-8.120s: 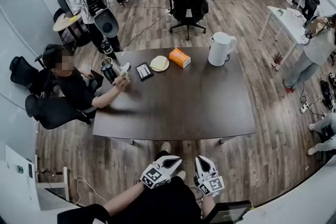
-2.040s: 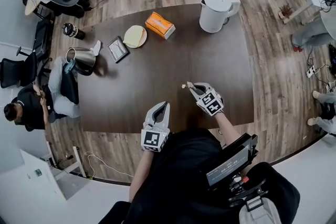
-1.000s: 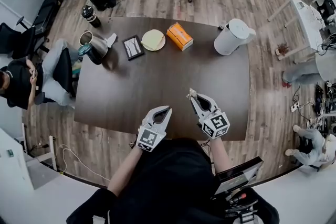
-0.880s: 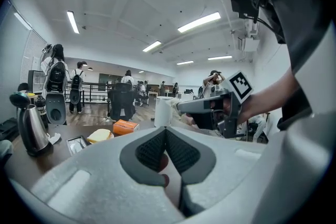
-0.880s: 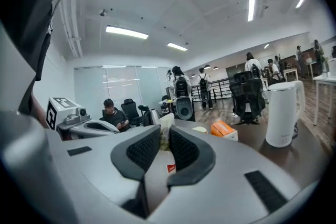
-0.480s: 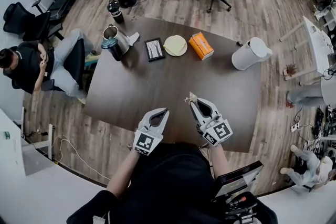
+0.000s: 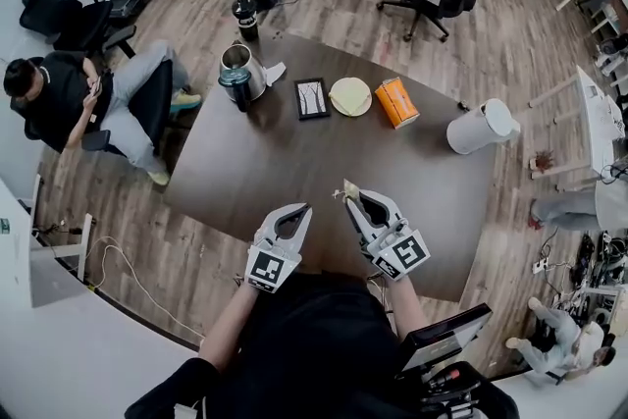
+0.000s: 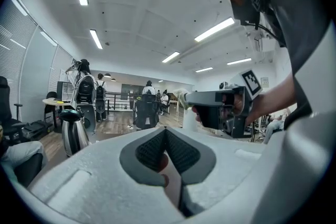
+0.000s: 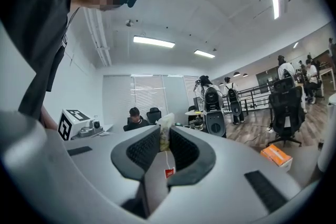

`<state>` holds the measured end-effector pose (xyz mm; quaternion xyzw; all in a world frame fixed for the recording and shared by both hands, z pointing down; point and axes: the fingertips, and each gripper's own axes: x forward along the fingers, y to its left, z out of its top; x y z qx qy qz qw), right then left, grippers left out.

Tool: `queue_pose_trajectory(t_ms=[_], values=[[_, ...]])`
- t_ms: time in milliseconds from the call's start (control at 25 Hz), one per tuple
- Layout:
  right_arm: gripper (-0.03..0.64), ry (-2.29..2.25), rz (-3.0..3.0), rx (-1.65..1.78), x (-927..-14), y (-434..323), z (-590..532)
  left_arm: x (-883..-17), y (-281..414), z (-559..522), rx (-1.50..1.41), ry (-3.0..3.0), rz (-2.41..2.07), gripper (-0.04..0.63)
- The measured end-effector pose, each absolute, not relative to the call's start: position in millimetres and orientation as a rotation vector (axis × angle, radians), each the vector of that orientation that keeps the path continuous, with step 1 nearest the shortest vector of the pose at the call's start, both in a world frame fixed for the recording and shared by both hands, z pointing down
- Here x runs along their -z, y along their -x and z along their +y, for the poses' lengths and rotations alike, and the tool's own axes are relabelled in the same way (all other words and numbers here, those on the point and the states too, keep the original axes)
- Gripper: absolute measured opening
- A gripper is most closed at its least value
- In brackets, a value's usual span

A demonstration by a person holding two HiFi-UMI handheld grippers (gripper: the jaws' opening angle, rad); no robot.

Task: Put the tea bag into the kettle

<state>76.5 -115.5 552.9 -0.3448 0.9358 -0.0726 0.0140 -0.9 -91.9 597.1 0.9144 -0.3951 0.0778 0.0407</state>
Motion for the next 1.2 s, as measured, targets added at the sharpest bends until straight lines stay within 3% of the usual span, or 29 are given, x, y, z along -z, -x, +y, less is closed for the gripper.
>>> queue_pose_trajectory(t_ms=[1200], values=[[0.061, 0.605, 3.111, 0.244, -573, 144, -118, -608, 192, -93, -0.171, -2.636, -1.541, 0.003]])
